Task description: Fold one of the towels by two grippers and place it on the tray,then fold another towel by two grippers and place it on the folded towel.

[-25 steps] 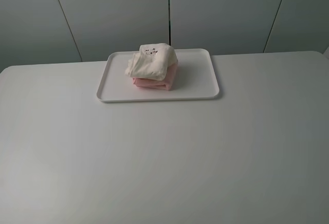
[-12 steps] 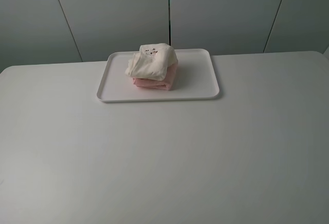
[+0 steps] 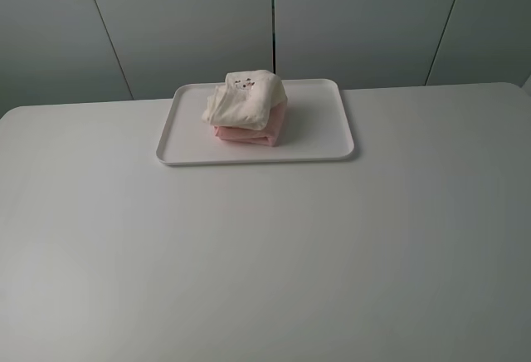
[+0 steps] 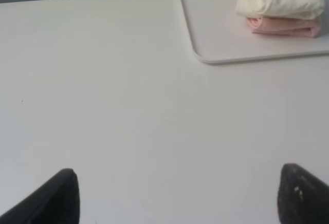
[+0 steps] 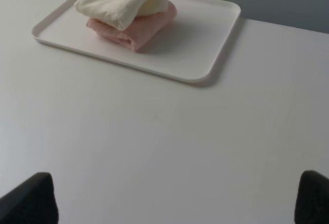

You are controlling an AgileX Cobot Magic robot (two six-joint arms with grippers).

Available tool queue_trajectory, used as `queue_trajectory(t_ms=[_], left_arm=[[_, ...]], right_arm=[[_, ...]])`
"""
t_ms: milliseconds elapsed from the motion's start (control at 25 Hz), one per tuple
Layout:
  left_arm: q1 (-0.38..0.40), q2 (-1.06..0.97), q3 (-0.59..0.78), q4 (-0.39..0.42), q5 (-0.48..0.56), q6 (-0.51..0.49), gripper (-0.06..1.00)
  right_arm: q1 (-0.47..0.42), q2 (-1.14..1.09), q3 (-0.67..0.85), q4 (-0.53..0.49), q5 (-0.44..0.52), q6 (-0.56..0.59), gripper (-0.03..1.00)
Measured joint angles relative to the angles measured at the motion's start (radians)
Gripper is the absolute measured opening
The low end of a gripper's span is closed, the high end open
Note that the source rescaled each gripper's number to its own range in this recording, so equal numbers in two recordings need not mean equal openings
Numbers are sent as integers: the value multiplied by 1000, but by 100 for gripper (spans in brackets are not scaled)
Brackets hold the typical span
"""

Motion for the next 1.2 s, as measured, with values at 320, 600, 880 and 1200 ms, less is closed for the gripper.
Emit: queue_trajectory(t_ms=[320, 600, 880, 1200], left_arm=[[0, 0, 0, 0, 0, 0, 99], [0, 0, 0, 0, 0, 0, 99], [0, 0, 0, 4, 0, -7, 99], [0, 0, 0, 81, 0, -115, 99]], right_arm=[[0, 0, 0, 26, 0, -18, 100], [-130, 0, 0, 26, 0, -21, 100], [-403, 0, 0, 26, 0, -21, 100], [-409, 0, 0, 26, 0, -25, 100]])
